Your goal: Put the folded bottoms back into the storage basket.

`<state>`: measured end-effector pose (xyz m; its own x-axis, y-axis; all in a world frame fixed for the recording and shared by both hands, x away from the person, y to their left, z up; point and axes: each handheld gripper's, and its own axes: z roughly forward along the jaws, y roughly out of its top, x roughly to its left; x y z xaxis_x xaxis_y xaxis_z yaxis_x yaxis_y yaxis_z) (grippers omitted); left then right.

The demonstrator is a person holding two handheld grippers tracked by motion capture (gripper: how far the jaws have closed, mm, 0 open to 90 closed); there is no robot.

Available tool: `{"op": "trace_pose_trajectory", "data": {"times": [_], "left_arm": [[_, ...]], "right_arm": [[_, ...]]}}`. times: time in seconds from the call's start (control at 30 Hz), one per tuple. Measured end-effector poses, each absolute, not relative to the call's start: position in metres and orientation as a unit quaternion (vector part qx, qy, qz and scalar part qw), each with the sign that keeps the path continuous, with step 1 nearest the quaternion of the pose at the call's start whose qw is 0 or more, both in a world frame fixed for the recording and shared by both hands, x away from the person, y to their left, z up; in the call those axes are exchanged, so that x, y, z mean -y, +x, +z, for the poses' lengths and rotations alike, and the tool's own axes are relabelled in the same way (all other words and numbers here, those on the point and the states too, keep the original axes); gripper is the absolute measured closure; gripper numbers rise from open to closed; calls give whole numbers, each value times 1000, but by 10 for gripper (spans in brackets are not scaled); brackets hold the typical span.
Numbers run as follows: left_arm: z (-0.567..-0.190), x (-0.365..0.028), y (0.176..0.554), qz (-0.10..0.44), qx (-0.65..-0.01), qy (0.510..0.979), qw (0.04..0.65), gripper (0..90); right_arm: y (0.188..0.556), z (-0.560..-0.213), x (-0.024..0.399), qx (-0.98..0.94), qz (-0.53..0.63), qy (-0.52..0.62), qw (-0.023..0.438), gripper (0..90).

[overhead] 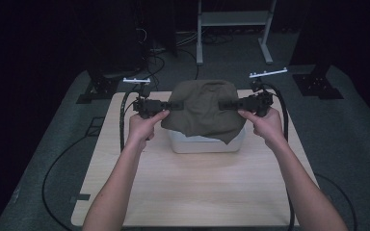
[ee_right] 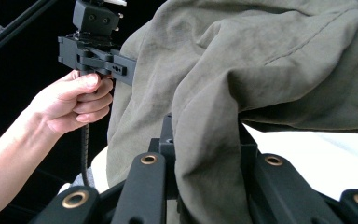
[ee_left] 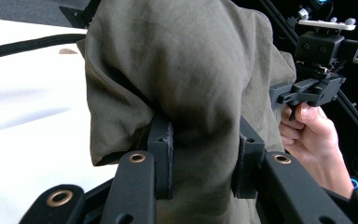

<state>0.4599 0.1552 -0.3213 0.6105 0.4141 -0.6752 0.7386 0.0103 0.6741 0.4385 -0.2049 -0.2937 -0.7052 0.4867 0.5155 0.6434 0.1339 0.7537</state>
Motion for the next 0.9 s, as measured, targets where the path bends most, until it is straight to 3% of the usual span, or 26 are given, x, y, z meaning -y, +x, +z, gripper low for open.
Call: {"op": "trace_pose_trajectory", "data": {"times": [0.9], "left_arm": [[-368,-145,499,-124,-464,683,550,666]], "right_arm": [[493,-339,205,757,-496,-421,66,727]]}}
